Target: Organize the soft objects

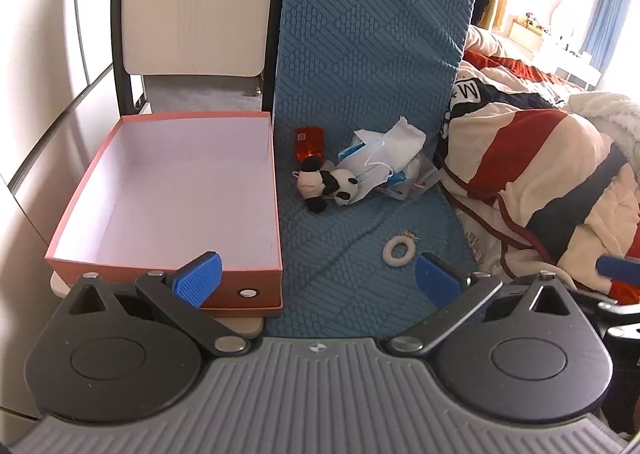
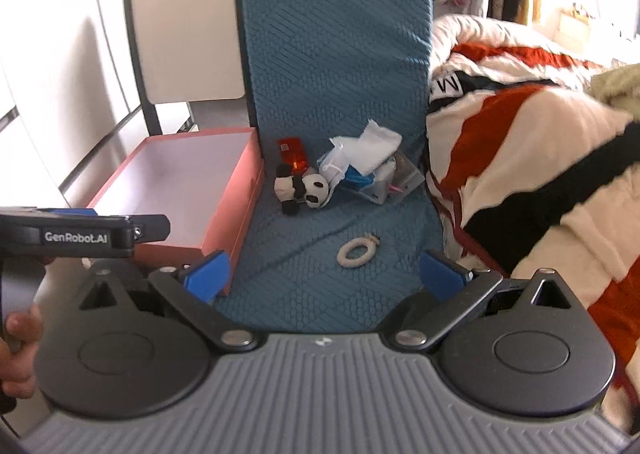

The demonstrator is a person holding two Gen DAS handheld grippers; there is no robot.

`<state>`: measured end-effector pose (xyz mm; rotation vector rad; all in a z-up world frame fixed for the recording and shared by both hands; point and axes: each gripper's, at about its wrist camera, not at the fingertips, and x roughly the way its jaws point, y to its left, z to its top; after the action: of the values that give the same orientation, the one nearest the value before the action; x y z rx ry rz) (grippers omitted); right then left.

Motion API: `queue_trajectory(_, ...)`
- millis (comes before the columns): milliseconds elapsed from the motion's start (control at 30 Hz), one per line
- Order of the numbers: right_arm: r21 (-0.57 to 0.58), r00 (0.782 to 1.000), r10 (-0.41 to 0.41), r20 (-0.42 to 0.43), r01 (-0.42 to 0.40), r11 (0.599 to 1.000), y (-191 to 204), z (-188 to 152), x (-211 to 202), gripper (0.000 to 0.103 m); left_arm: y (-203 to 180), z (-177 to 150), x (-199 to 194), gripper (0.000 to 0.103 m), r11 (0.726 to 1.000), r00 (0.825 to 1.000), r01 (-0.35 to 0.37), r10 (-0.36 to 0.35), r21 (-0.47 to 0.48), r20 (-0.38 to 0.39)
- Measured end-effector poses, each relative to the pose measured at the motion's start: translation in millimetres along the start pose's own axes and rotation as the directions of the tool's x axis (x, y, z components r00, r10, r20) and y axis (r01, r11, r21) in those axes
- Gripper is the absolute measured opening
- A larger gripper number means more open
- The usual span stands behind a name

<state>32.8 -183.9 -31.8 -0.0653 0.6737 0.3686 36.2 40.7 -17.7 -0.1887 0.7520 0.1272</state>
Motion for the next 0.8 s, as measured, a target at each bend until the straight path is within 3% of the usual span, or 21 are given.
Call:
queue_trajectory(300, 0.107, 0.999, -0.014, -0.04, 0.018, 0.994, -19.5, -16.0, 9.0, 0.103, -14.0, -14.5, 4.5, 0.103, 1.0, 0.999, 0.024, -0.024, -0.008, -0.035)
queue_trajectory(800, 0.078, 0.999, -0.017, -0.028, 0.019, 0.997, -19.1, -27.9, 11.2, 0.103, -15.2, -20.1, 9.5, 0.103, 0.999, 0.998, 0.045, -0.046, -0.021, -0.044)
